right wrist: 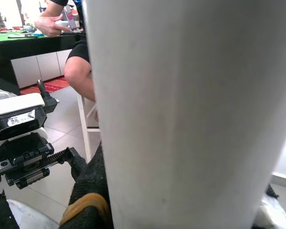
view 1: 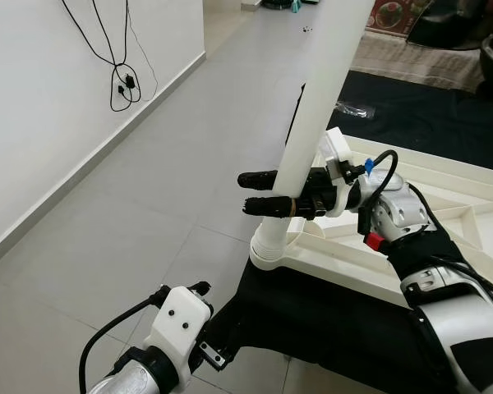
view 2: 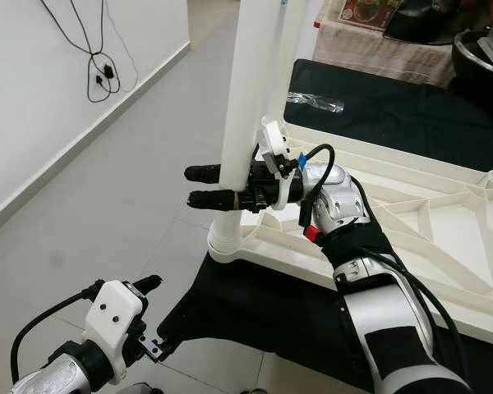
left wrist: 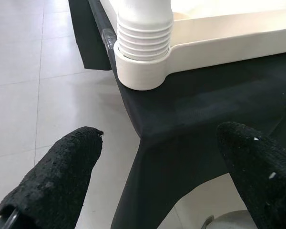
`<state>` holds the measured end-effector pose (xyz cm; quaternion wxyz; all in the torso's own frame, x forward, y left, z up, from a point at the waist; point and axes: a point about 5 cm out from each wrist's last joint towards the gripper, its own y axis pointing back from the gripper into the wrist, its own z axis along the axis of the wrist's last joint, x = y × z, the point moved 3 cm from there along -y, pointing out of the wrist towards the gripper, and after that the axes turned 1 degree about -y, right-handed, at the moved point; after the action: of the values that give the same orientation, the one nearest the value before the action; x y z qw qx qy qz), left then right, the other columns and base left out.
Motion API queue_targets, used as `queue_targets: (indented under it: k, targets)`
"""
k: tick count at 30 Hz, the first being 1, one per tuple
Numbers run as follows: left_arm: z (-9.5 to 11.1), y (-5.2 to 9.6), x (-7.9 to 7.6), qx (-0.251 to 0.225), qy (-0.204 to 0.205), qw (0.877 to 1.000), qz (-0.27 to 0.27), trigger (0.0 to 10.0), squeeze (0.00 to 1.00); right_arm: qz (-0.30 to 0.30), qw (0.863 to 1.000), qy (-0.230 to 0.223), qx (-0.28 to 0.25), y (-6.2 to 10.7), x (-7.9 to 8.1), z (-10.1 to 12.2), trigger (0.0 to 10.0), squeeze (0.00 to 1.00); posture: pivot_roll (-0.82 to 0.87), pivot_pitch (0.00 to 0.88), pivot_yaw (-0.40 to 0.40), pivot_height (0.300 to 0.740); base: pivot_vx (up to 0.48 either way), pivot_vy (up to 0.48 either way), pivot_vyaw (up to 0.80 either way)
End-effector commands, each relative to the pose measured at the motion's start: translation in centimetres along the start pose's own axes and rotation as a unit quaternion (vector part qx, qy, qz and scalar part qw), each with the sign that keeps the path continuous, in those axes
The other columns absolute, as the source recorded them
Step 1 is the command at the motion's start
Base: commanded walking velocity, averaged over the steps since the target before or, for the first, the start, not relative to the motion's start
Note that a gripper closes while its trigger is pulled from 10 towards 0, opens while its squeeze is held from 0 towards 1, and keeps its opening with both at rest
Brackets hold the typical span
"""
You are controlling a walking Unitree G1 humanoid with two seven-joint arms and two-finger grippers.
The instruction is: Building children table
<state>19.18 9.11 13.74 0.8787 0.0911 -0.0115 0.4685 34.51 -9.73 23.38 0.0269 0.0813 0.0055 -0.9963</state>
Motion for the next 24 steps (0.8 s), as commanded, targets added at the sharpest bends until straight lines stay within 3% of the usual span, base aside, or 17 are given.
queue_targets:
  k: [1,7,10,12,15,17,18,19,21,23,24]
  targets:
    - [-0.1,0.1,-0.3,0.003,0.000,1.000,-0.007,10.0,0.00,-0.011,0.998,-0.041,0.039,-0.4,0.6,-3.0,10.0,0.00,0.18,0.138,-0.069,0.740,0.000,0.000,0.00]
    - [0.1,0.1,-0.3,-0.001,-0.001,1.000,-0.008,10.0,0.00,-0.066,0.995,-0.032,0.064,-0.8,-0.1,-3.8,10.0,0.00,0.19,0.133,-0.069,0.740,0.000,0.000,0.00]
    - [0.2,-0.1,-0.1,-0.006,0.000,1.000,0.000,10.0,0.00,-0.121,0.988,-0.033,0.095,-1.2,-0.7,-4.7,10.0,0.00,0.18,0.138,-0.068,0.740,0.000,0.000,0.00]
    - [0.2,-0.1,-0.1,-0.006,0.000,1.000,0.000,10.0,0.00,-0.121,0.988,-0.033,0.095,-1.2,-0.7,-4.7,10.0,0.00,0.18,0.138,-0.068,0.740,0.000,0.000,0.00]
    - [0.3,-0.3,0.1,-0.010,0.002,1.000,0.009,10.0,0.00,-0.215,0.968,-0.041,0.124,-0.7,-2.1,-5.5,10.0,0.00,0.17,0.133,-0.074,0.740,0.000,0.000,0.00]
    - [0.3,-0.3,0.1,-0.010,0.002,1.000,0.009,10.0,0.00,-0.215,0.968,-0.041,0.124,-0.7,-2.1,-5.5,10.0,0.00,0.17,0.133,-0.074,0.740,0.000,0.000,0.00]
    - [0.4,-0.5,0.2,-0.014,0.001,1.000,0.012,10.0,0.00,-0.308,0.939,-0.055,0.140,0.5,-3.3,-6.1,10.0,0.00,0.16,0.135,-0.072,0.740,0.000,0.000,0.00]
    - [0.4,-0.6,0.3,-0.015,0.001,1.000,0.013,10.0,0.00,-0.339,0.928,-0.061,0.146,1.0,-3.7,-6.4,10.0,0.00,0.16,0.135,-0.072,0.740,0.000,0.000,0.00]
    - [0.4,-0.6,0.3,-0.015,0.001,1.000,0.013,10.0,0.00,-0.339,0.928,-0.061,0.146,1.0,-3.7,-6.4,10.0,0.00,0.16,0.135,-0.072,0.740,0.000,0.000,0.00]
    - [0.5,-0.8,0.3,-0.018,0.002,1.000,0.016,10.0,0.00,-0.406,0.898,-0.085,0.147,1.8,-4.5,-6.7,10.0,0.00,0.15,0.137,-0.074,0.740,0.000,0.000,0.00]
    - [0.5,-0.8,0.3,-0.018,0.002,1.000,0.016,10.0,0.00,-0.406,0.898,-0.085,0.147,1.8,-4.5,-6.7,10.0,0.00,0.15,0.137,-0.074,0.740,0.000,0.000,0.00]
